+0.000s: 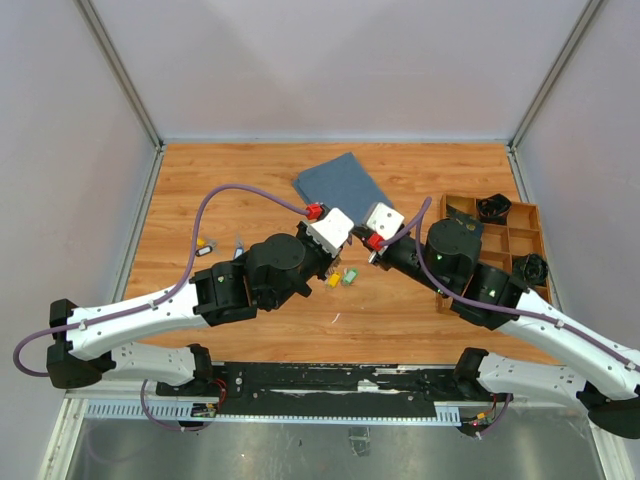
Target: Put the keys on the keyring
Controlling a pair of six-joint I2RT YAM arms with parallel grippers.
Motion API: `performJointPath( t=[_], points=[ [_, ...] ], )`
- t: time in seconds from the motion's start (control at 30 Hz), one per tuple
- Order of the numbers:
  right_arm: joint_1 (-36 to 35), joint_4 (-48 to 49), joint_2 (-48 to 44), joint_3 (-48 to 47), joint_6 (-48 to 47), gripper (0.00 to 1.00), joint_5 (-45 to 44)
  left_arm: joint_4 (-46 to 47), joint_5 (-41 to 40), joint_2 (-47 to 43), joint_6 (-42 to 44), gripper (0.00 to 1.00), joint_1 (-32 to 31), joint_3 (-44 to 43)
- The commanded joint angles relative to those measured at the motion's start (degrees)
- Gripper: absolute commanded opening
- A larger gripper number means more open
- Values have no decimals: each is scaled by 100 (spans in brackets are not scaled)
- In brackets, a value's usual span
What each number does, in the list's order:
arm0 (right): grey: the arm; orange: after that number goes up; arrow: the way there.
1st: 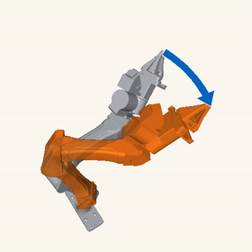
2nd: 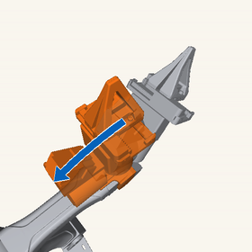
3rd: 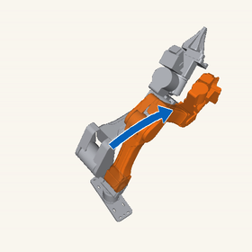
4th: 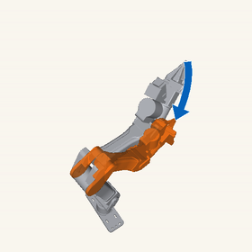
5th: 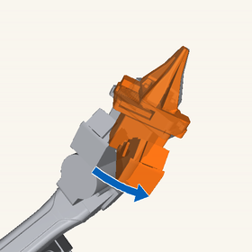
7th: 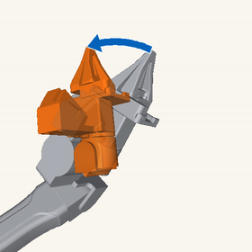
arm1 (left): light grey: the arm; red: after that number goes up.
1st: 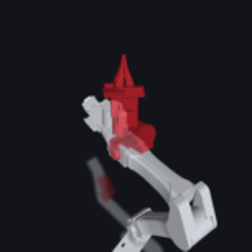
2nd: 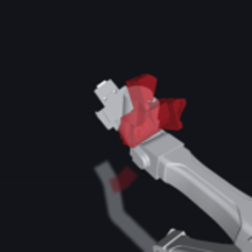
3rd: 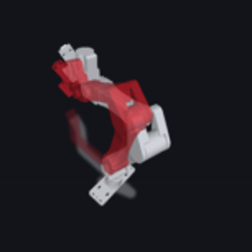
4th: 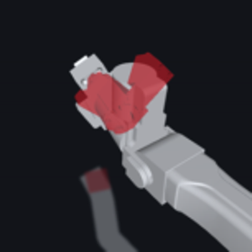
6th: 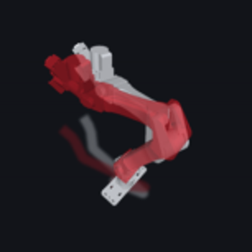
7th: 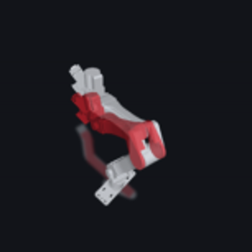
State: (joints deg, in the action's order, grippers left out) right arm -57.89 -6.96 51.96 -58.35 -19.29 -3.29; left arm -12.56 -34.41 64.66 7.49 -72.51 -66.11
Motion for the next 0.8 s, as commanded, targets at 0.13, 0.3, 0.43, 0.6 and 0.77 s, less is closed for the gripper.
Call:
performJointPath(
  t=[0.13, 0.3, 0.43, 0.6, 0.77],
  points=[
    [-47, 377, -159, -88, 114, 0, -275, 199, 71, -59, -11, 1, -45, -104],
    [-49, 413, -178, -80, 141, 0, -329, 184, 112, -50, -5, 1, -45, -73],
    [-47, 402, -161, -96, 129, 0, -323, 175, 228, -68, 21, 1, -44, -55],
    [-47, 229, -143, -171, 44, 0, -285, 172, 642, -124, 101, 1, -46, 16],
    [-47, 69, -138, -216, -16, 0, -65, 190, 1084, -197, 201, 0, -44, 99]
  ],
)
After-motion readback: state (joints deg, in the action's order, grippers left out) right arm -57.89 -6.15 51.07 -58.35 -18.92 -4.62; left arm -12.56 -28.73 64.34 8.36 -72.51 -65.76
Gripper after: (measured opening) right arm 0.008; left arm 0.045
